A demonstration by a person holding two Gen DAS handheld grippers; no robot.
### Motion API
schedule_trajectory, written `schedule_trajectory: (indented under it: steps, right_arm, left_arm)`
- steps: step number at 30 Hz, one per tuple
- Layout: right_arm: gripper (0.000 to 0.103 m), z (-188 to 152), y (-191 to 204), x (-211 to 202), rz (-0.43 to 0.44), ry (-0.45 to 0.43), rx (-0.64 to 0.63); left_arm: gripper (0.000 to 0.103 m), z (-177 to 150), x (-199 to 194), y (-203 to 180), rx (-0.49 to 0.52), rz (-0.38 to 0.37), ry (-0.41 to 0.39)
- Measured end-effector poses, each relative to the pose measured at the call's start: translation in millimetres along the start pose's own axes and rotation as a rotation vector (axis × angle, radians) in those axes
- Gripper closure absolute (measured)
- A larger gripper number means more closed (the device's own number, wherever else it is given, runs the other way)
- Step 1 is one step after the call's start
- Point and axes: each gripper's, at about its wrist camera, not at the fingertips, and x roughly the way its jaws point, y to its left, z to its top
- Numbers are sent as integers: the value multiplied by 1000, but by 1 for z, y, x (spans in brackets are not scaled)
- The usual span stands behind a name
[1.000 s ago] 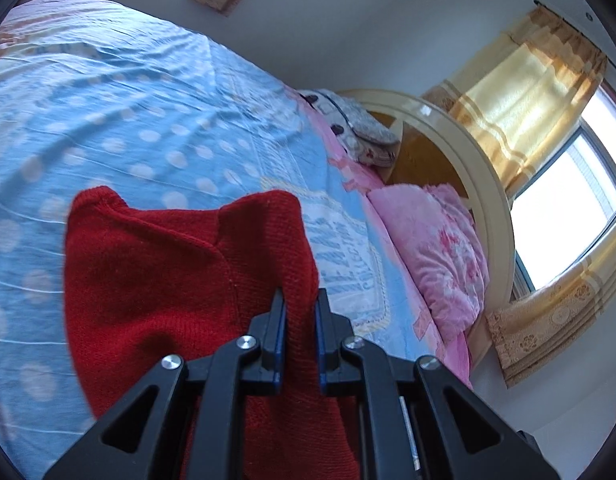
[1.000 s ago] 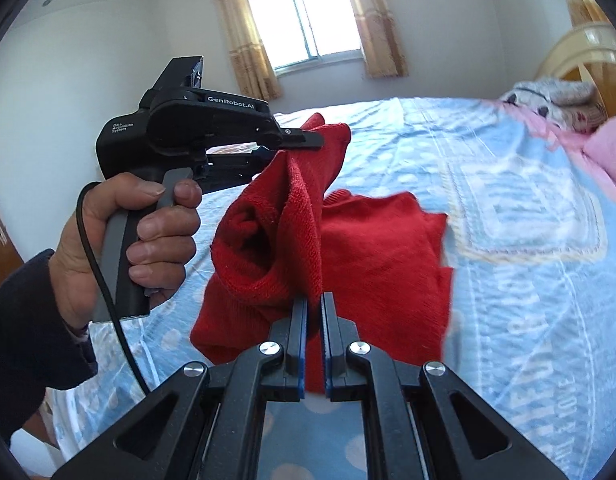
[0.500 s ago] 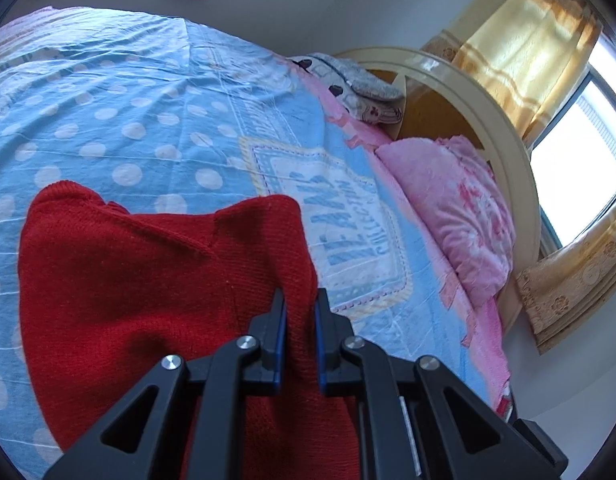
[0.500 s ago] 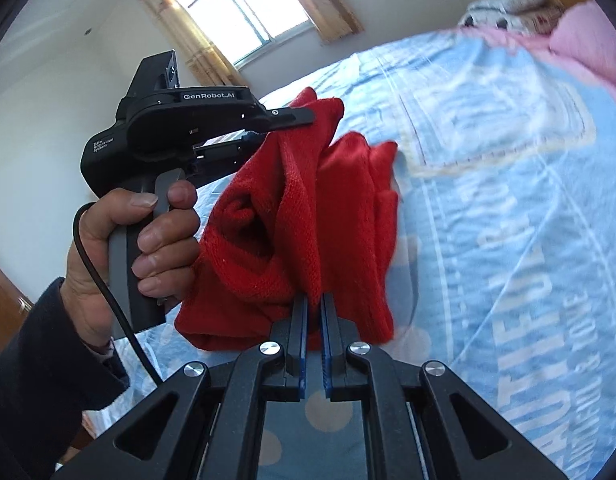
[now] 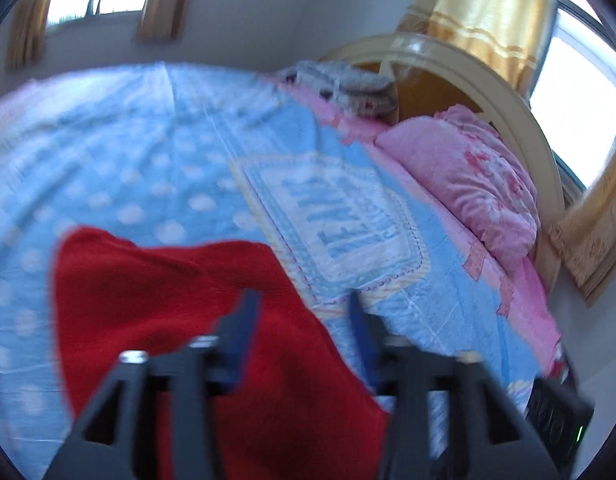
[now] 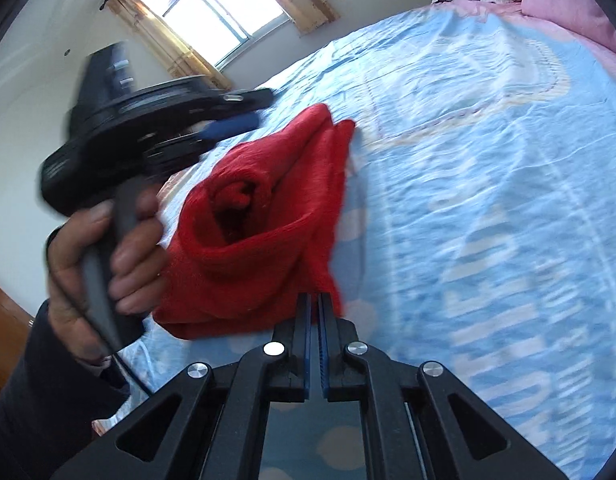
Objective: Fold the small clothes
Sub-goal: 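Lower the folded sweater onto the bed and open both tools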
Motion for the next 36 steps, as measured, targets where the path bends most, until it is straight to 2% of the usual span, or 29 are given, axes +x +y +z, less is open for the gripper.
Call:
schedule_trajectory:
  steps: [2, 4, 6, 8, 9, 11, 12, 13, 14, 15, 16, 17, 18, 22, 25, 30, 33, 35, 36]
  right_arm:
    - [100, 1, -4, -9, -37, -38, -18]
    - [98, 4, -4, -19, -100, -94, -42]
    - [79, 9, 4, -30, -116, -158, -63]
    - [26, 16, 19, -39, -76, -212, -95]
    - [25, 20, 27, -43, -48, -247, -108]
    - [27, 31, 47, -42, 21, -272, -144]
    - [29, 37, 57, -36, 13, -259, -161]
    - [41, 43, 64, -27, -3, -242, -175]
    - [69, 48, 69, -15, -11, -202, -185]
    - [86, 51, 69, 0, -18, -140, -178]
    - [96, 52, 69, 11, -35, -89, -158]
    - [97, 51, 63, 21, -53, -43, -127]
    - [97, 48, 58, 23, -54, -33, -112]
    - [99, 35, 34, 12, -133, -55, -105]
    - [99, 30, 16, 12, -165, -34, -74]
    - [98, 26, 24, 20, -199, -29, -133]
    - [94, 24, 37, 10, -231, -69, -199]
    - [82, 27, 46, 0, -247, -127, -213]
    - [81, 32, 55, -8, -245, -172, -229]
  left_arm:
    - [25, -16, -31, 7, 35, 56, -81]
    - [21, -33, -51, 17, 58, 104, -114]
    - [14, -54, -67, 33, 66, 181, -144]
    - [12, -70, -74, 49, 52, 246, -155]
    - [12, -75, -73, 56, 38, 256, -144]
    - [12, -83, -67, 69, -4, 261, -95]
    - [12, -85, -63, 74, -21, 269, -80]
    - [12, -87, -61, 75, -26, 267, -78]
    - [12, -89, -60, 75, -28, 269, -80]
    - [12, -89, -59, 75, -29, 272, -82]
    - [12, -89, -58, 75, -33, 269, -85]
    - [11, -90, -57, 74, -38, 262, -86]
    - [9, -93, -58, 73, -41, 254, -86]
    - [3, -106, -50, 68, -4, 237, -56]
    - [3, -109, -48, 64, 16, 224, -49]
    - [0, -114, -49, 64, 18, 234, -56]
    - [0, -115, -49, 70, -14, 213, -51]
    - [0, -114, -46, 75, -42, 191, -40]
    - [0, -114, -46, 77, -53, 181, -37]
